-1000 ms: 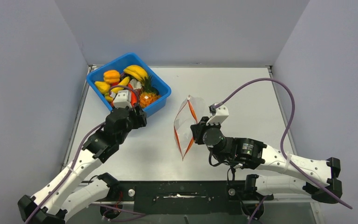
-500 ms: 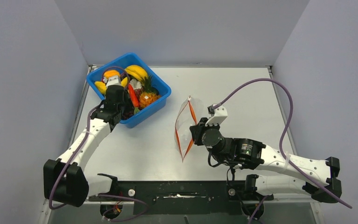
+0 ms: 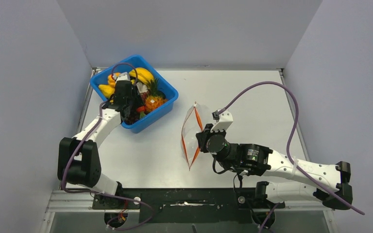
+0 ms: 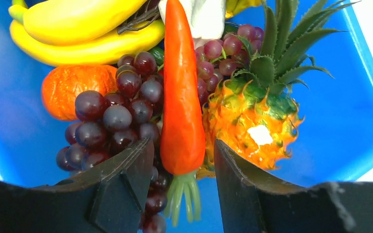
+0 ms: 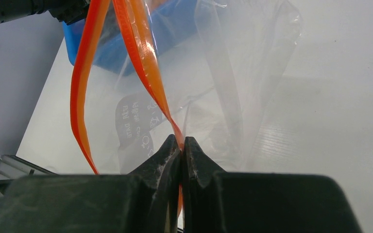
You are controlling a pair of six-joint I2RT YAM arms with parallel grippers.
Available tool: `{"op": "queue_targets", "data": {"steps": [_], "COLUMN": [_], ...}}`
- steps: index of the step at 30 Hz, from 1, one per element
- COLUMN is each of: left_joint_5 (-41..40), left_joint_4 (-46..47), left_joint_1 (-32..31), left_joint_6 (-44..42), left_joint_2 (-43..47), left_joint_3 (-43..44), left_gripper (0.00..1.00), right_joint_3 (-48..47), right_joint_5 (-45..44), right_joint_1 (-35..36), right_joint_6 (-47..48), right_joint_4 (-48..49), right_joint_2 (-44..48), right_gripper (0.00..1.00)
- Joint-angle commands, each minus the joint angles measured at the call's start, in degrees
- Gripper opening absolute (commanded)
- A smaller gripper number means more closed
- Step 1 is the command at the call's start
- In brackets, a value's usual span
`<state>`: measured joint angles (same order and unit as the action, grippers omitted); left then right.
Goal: Place the food in the zip-top bag and seal the zipper
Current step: Pick up the fake vegetable from the bin.
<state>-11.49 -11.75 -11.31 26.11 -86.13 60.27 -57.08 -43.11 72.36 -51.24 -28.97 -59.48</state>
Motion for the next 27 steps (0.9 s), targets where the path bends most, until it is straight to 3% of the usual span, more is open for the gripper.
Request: {"op": "queue_targets", "data": {"steps": [1,13,20,27], "left_joint_5": [2.8,7.4,9.5,7.7], "left_joint_4": [4.6,7.9,9.0,8.0], "left_joint_1": [1.0,1.6,1.6,1.7], "left_joint_6": [-0.6,0.6,0.0,-1.2], "left_joint_2": [-2.8,-6.7,-6.1,-9.6], "left_joint_3": [2.6,0.4,-1.2,1.0], "left_gripper": [0.48,0.49,0.43,0.49], "right_joint_3": [-2.0,-2.6,-2.3,-2.6], "right_joint_5": [-1.9,-1.4,-0.9,0.1], "right_joint_1": [0.6,0.7,0.8,1.1], "right_joint_6": [-0.1,0.4,0.1,0.1], "right_joint_4": [0.4,0.3,0.6,0.7], "right_joint_2": [0.8,0.1,0.4,-0.4], "right_gripper": [0.00,0.00,0.00,0.00]}}
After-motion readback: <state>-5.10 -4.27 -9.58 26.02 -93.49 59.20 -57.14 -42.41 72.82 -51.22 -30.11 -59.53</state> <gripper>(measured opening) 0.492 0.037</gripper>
